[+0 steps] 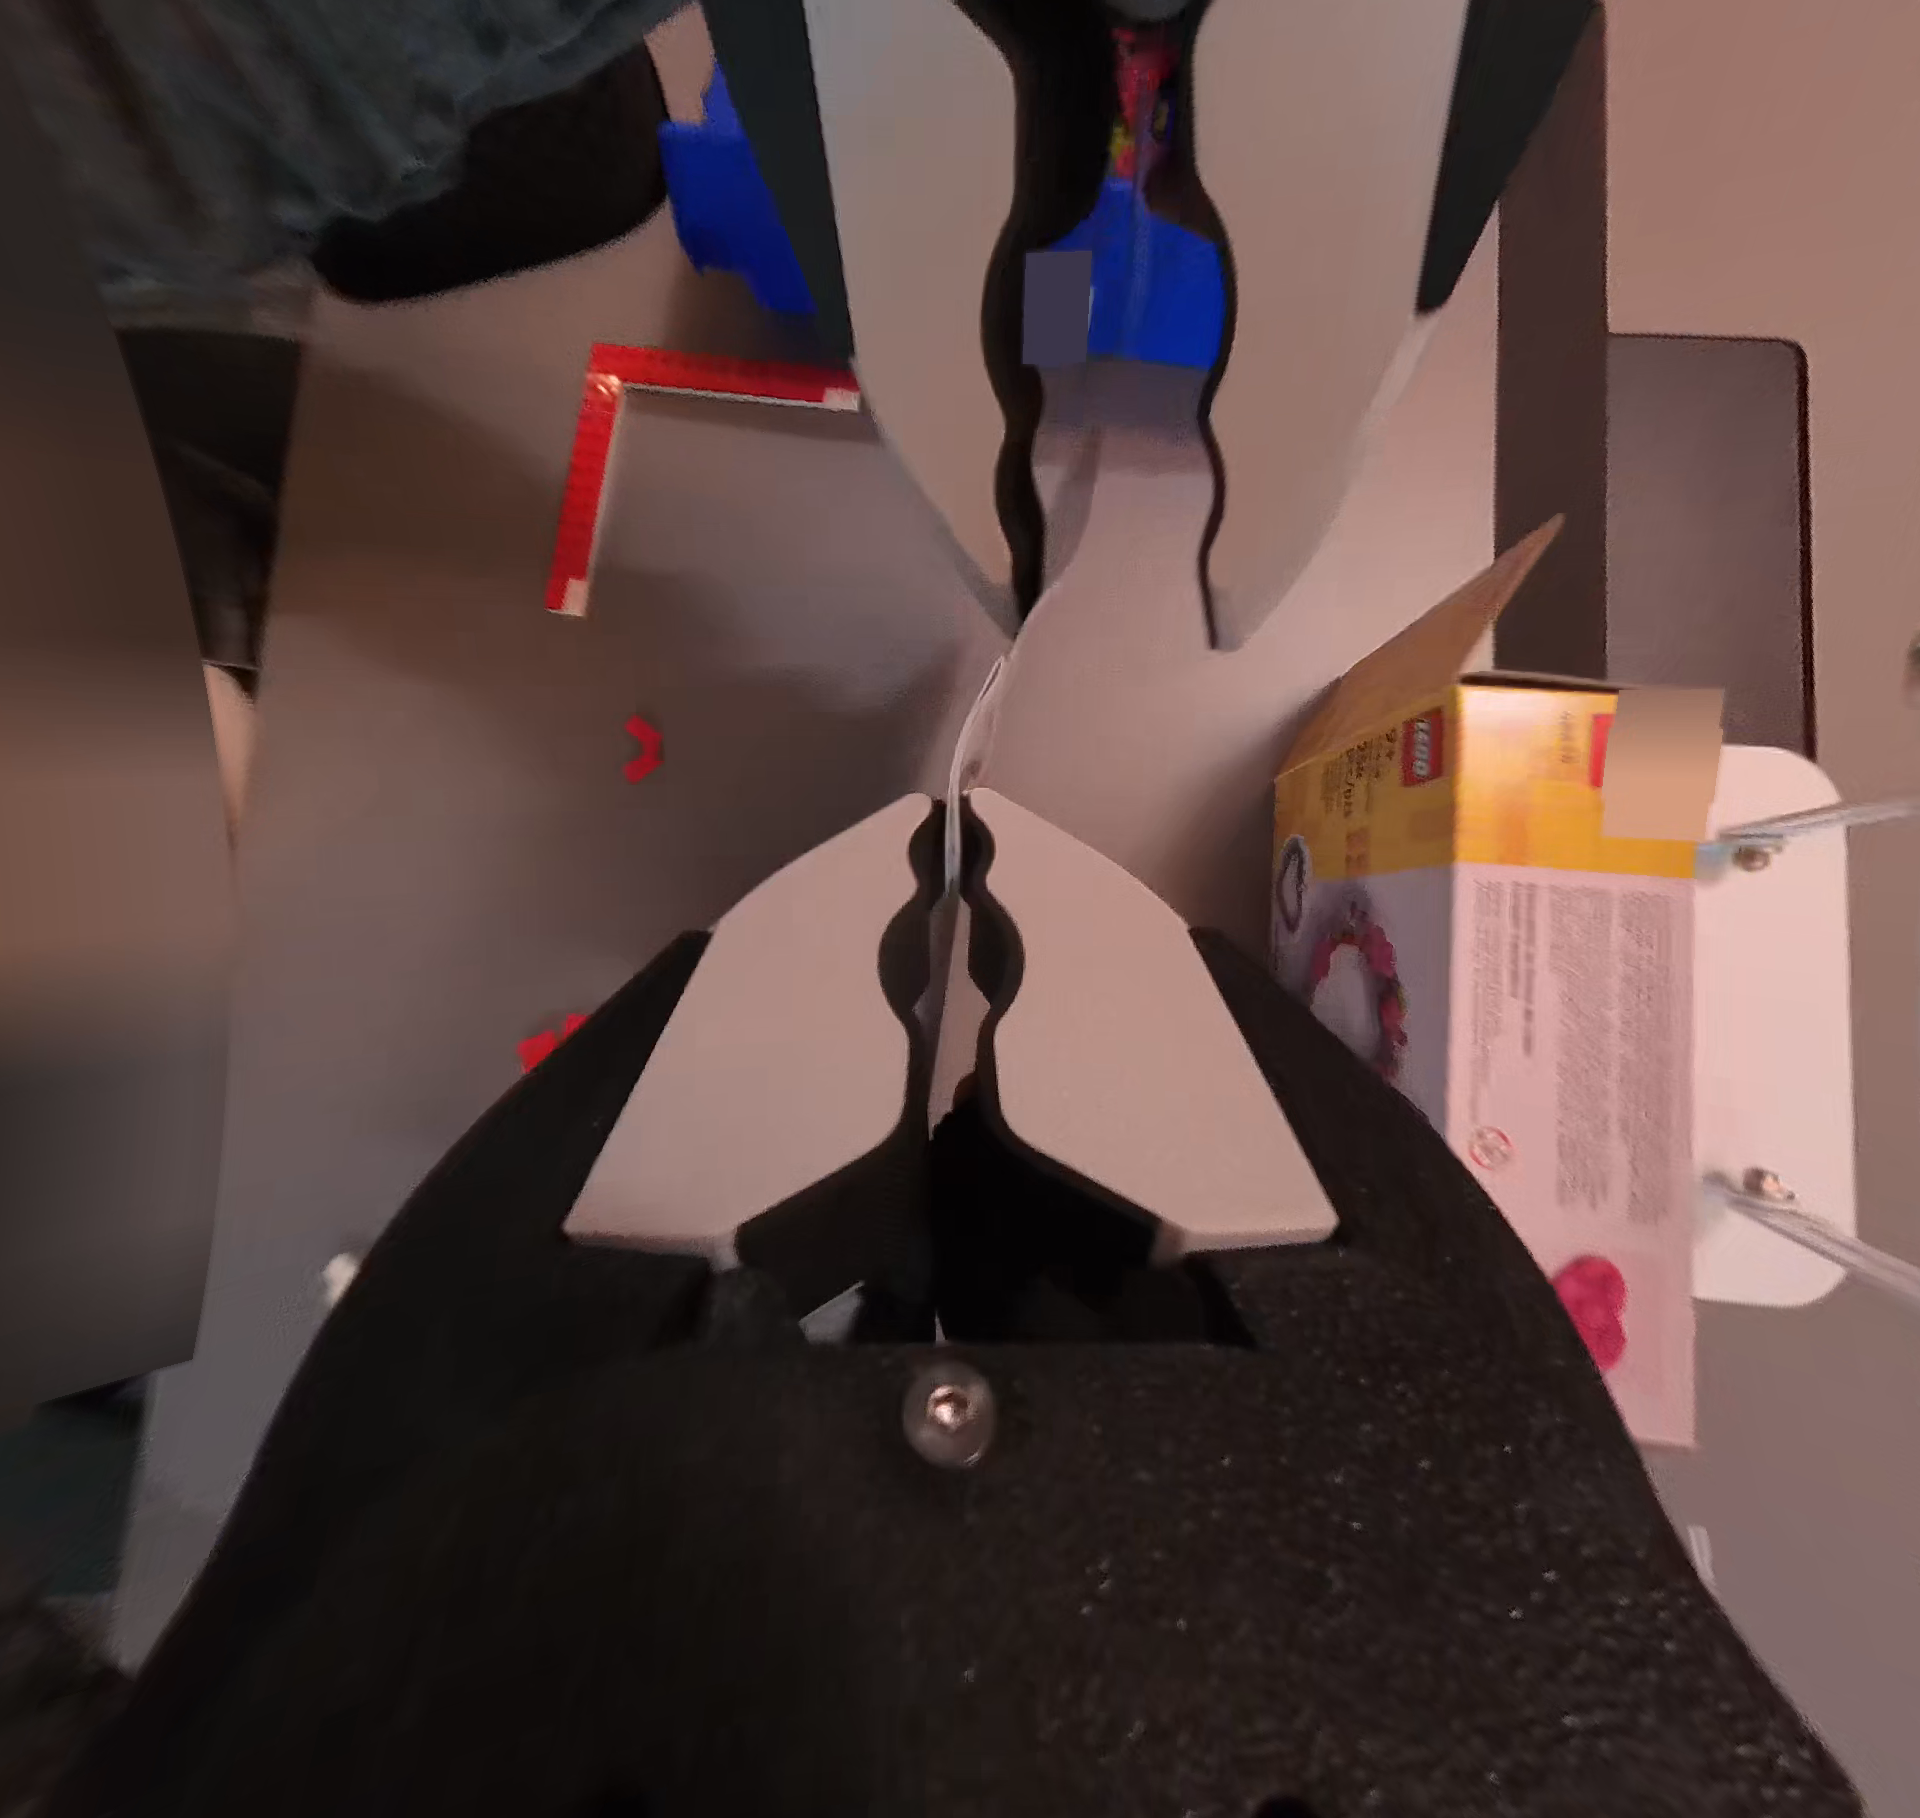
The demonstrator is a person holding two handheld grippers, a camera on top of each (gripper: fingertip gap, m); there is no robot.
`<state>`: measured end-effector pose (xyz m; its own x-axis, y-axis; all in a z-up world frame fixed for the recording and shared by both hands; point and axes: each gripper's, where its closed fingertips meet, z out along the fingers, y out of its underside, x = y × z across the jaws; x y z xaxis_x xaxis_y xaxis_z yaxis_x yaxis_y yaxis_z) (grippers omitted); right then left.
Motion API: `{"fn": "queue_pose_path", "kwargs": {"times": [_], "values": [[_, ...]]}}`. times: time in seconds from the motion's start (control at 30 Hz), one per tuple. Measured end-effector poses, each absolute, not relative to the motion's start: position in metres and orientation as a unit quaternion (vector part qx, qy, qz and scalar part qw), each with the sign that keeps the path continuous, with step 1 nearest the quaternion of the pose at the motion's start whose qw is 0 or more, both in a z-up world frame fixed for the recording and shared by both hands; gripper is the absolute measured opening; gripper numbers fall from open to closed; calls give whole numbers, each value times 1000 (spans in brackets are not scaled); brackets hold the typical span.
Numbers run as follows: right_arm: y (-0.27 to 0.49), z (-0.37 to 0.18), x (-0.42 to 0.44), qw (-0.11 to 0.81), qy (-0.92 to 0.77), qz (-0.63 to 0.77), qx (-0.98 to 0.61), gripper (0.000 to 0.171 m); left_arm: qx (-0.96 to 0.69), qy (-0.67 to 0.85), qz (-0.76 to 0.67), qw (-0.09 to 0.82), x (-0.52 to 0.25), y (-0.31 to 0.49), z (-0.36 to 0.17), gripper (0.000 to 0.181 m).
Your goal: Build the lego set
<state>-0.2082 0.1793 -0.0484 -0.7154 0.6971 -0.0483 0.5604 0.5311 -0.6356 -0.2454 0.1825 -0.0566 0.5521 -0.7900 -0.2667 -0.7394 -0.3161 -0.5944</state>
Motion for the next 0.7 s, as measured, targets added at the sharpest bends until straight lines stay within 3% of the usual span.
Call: {"fn": "queue_pose_path", "kwargs": {"times": [0.1, 0.3, 0.43, 0.7], "values": [[213, -14, -219, 102, -864, 311, -381, 1, -783, 486, 50, 386, -265, 217, -27, 30], [296, 62, -261, 188, -897, 194, -350, 2, -738, 480, 249, 405, -332, 302, 39, 5], [339, 88, -292, 230, -906, 135, -328, 2, -730, 460, 304, 405, -364, 343, 69, 9], [382, 70, -337, 268, -898, 144, -317, 2, -739, 394, 397, 376, -408, 368, 60, 27]]}}
